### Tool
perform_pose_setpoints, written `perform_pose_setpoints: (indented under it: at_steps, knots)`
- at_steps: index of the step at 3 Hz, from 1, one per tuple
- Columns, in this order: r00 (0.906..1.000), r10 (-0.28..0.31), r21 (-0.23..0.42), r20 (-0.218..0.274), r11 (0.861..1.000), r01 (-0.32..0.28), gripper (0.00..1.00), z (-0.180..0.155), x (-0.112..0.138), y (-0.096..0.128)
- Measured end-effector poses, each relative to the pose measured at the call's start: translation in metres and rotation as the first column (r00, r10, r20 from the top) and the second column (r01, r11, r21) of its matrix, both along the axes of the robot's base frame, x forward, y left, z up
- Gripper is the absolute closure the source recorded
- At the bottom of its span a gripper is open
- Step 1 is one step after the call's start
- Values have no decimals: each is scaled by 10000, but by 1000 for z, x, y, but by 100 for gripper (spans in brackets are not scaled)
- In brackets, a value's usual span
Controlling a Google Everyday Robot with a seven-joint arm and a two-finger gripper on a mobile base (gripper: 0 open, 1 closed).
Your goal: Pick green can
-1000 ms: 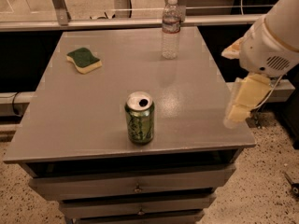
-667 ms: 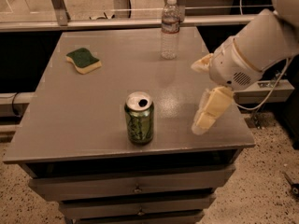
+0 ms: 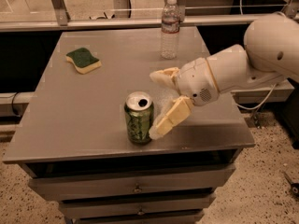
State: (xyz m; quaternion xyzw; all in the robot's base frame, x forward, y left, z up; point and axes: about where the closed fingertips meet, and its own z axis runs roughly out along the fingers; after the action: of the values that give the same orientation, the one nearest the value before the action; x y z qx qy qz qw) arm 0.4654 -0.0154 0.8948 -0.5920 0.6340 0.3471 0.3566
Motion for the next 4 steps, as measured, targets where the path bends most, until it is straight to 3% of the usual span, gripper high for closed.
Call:
perform_pose_setpoints:
  at_steps: [1,2,4]
  knots:
    - [9991,281,1332,-303,9908,-238,0,-2,-11,18]
    - [9981,503,2309,-362,9721,-406,0,-3,-22,34]
    - [9993,244,2998,-299,9539,-143,41,-13,-27,44]
